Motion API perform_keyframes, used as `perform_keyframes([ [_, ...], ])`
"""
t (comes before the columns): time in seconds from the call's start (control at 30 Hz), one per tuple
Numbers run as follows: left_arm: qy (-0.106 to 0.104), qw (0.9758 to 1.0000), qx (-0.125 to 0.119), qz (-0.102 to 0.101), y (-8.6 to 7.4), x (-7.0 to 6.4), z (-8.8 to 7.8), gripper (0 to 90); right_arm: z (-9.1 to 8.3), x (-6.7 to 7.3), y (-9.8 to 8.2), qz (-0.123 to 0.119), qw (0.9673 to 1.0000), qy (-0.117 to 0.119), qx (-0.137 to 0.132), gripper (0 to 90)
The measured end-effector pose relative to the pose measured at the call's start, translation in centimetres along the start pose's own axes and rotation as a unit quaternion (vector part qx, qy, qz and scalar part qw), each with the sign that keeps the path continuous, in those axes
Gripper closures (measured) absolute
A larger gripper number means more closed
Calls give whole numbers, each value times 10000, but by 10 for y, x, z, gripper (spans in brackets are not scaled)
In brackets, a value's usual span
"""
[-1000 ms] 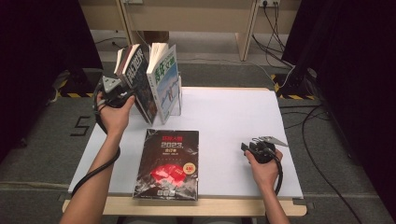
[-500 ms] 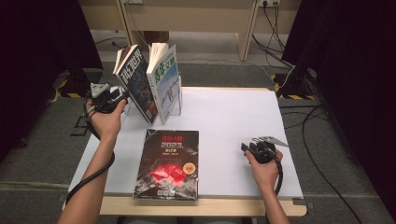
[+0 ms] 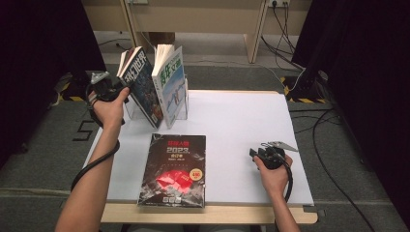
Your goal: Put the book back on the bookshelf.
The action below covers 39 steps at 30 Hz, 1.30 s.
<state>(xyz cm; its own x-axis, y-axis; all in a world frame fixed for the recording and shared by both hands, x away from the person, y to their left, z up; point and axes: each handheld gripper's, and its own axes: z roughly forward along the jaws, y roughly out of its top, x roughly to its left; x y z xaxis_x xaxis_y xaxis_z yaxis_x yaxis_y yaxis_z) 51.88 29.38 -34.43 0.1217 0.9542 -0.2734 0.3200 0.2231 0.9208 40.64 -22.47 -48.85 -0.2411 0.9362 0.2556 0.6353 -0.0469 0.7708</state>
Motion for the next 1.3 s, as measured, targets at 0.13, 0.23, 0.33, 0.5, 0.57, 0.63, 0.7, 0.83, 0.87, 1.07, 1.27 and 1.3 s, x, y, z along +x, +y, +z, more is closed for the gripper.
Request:
perform_keyframes([
  [0.13,10,10000,95,26,1,-3,9,590,-1,0,0,-11,10000,5,11,576],
  [0.23,45,9998,182,75,2,-5,17,657,-1,-1,0,1,10000,-13,37,575],
  [0.33,112,9994,227,234,6,-8,20,732,0,-1,0,64,10000,12,58,574],
  [0.5,102,9967,230,770,9,-20,24,754,1,-2,-1,52,9999,17,86,574],
  [0.57,76,9944,197,1033,9,-26,24,754,1,-2,-1,48,9999,19,87,573],
  [0.63,53,9917,143,1273,7,-32,24,753,1,-2,-1,35,10000,21,66,573],
  [0.7,10,9898,68,1422,3,-37,22,752,1,-3,-1,31,10000,10,68,573],
  [0.83,-147,9883,-73,1517,-5,-42,20,753,2,-2,-2,113,9999,19,124,573],
  [0.87,-201,9891,-82,1455,-5,-42,20,752,2,-2,-1,74,9999,27,114,573],
  [1.07,-349,9937,8,1064,-2,-32,24,708,2,-1,-1,17,9999,29,105,572],
  [1.27,-295,9949,94,961,-1,-26,30,693,4,-1,-2,27,9998,47,170,571],
  [1.3,-298,9950,93,945,-1,-25,30,694,4,-1,-2,65,9998,46,185,571],
])
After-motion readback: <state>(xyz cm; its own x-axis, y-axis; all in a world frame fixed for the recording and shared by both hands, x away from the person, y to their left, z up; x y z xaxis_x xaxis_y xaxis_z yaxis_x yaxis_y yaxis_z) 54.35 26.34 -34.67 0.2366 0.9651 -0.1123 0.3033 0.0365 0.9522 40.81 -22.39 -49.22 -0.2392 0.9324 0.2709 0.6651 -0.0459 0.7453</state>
